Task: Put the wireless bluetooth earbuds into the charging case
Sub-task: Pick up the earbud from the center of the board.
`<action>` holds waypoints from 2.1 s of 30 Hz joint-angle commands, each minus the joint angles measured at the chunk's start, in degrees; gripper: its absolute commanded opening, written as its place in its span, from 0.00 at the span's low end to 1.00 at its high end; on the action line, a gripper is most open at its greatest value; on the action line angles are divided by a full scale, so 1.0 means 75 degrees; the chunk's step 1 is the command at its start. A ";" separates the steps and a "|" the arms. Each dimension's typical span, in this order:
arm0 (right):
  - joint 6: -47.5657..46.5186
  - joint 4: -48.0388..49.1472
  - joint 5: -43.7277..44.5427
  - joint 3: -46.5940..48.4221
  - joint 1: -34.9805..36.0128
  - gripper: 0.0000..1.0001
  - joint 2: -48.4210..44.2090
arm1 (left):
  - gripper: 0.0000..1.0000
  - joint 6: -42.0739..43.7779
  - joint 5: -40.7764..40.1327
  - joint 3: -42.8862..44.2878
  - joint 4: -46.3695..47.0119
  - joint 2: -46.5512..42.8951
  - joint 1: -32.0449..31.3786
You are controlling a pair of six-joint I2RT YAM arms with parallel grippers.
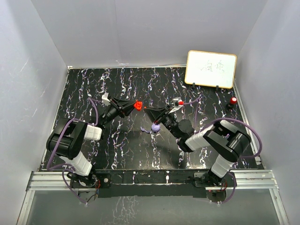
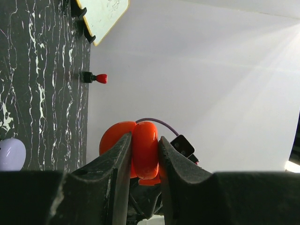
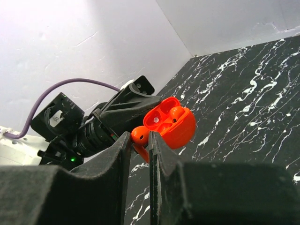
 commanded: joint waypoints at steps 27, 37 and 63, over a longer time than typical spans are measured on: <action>-0.0376 0.2592 0.0527 0.0222 -0.0060 0.00 0.0226 | 0.00 0.0082 -0.0155 -0.0083 0.0895 -0.0270 -0.0543; -0.0379 0.2586 0.0617 0.0383 -0.0080 0.00 0.0137 | 0.00 0.0070 -0.0144 -0.0153 0.1131 -0.0064 -0.0596; -0.0139 0.2584 0.0566 0.0555 -0.0075 0.00 0.0276 | 0.00 0.0006 -0.0173 0.0047 0.1362 0.0166 -0.0748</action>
